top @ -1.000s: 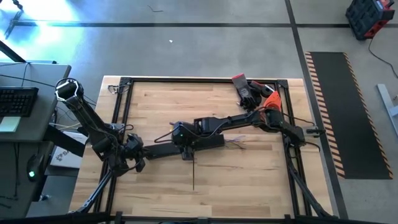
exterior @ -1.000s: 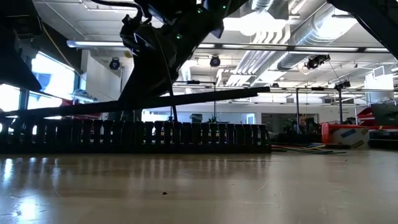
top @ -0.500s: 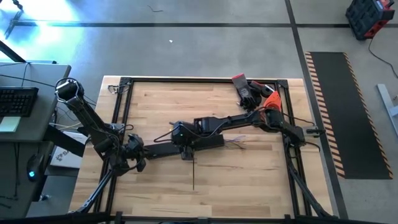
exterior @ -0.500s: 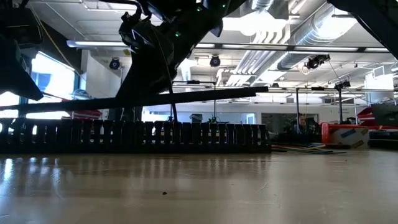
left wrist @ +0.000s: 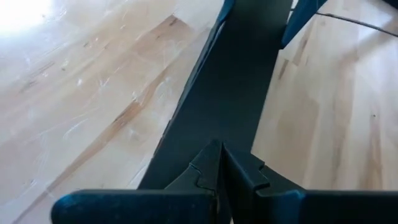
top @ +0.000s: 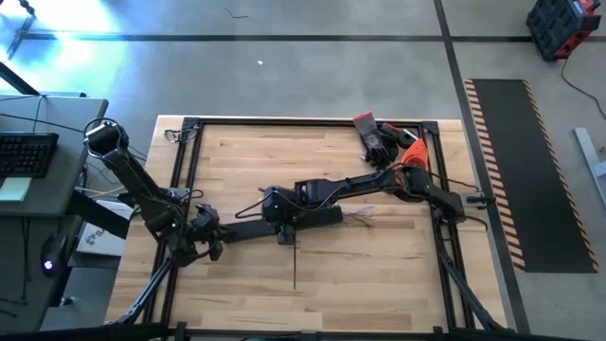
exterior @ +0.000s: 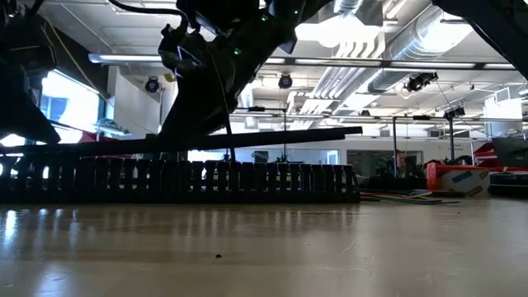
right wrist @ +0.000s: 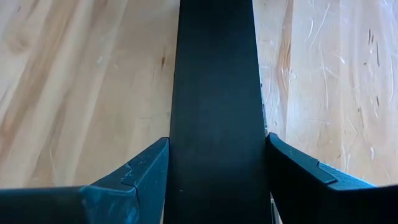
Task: Ziptie cables
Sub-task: Close the black cable duct with the black duct lid
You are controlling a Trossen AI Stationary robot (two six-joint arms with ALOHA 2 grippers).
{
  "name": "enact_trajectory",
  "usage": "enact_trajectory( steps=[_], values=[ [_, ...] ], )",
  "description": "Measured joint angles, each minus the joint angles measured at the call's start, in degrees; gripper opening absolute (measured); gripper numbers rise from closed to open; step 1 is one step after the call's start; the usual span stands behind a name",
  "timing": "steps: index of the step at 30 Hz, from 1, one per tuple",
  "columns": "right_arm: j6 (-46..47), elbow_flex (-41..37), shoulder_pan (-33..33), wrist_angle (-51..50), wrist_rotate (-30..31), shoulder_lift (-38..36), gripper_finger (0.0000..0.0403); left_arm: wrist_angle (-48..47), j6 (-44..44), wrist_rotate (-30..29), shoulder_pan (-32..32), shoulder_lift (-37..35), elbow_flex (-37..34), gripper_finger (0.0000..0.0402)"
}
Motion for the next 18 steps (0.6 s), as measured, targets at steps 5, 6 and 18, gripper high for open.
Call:
enact_trajectory(
  steps=[5, 6, 18],
  values=[
    [0.0, -0.1, 0.0, -0.1, 0.1, 0.0, 0.0209, 3.8, -0.7, -0.1, 0.0, 0.0, -2.5, 0.0000],
    [0.0, -0.1, 0.0, -0.2, 0.1, 0.1, 0.0209, 4.3, -1.0, -0.2, 0.0, 0.0, -2.8, 0.0000],
    [0.0, -0.1, 0.4, -0.6, 0.2, 0.1, 0.0208, 9.2, -1.2, -0.3, 0.0, -0.1, -6.0, 0.0000]
  ],
)
